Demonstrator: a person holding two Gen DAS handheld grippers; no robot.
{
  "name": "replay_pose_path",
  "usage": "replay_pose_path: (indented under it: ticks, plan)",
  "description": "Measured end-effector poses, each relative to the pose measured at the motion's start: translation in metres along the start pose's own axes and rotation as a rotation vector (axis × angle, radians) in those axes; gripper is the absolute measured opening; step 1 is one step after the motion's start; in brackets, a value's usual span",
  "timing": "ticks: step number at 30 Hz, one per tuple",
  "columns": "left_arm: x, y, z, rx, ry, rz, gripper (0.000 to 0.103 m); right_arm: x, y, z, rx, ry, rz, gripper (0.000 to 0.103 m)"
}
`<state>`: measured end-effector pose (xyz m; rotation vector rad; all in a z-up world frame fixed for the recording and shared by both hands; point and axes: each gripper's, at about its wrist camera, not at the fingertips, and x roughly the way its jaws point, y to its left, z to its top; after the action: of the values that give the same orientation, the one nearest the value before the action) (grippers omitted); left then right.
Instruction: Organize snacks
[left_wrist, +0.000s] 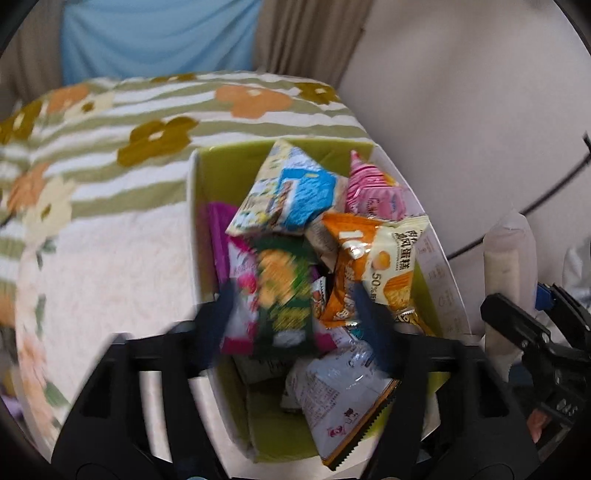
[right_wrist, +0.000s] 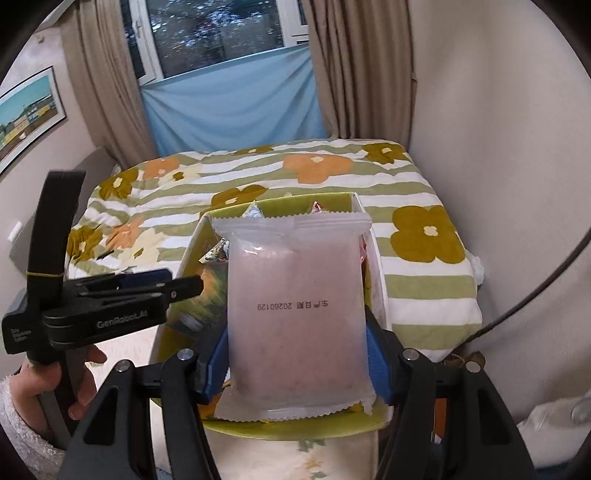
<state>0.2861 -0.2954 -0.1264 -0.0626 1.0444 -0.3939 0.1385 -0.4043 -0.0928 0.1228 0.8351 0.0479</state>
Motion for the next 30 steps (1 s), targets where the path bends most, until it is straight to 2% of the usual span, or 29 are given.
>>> replay_pose_path:
  ticks: [2,9,22,23,24,26,30]
  plan:
    - [-0.012,0.006,-0.009,-0.032,-0.05,0.047,0.102,0.003,-0.006,0.001,-0.013,0.004,0.032,0.058]
    - [-0.048,0.017,-0.031,-0.067,-0.128,0.166,0.102,0.008,-0.009,0.003,-0.065,0.022,0.133,0.058]
    - [-0.082,0.043,-0.06,-0.144,-0.108,0.316,0.102,0.044,0.027,0.025,-0.146,0.086,0.28,0.06]
    - [-0.084,0.045,-0.064,-0.148,-0.105,0.324,0.102,0.049,0.029,0.025,-0.152,0.093,0.294,0.064]
    - [-0.085,0.046,-0.068,-0.148,-0.103,0.33,0.102,0.053,0.03,0.024,-0.155,0.098,0.296,0.078]
    - [-0.087,0.047,-0.077,-0.14,-0.094,0.351,0.102,0.054,0.03,0.021,-0.148,0.094,0.264,0.095]
    - [-0.093,0.053,-0.092,-0.147,-0.096,0.357,0.102,0.046,0.023,0.004,-0.126,0.084,0.176,0.1]
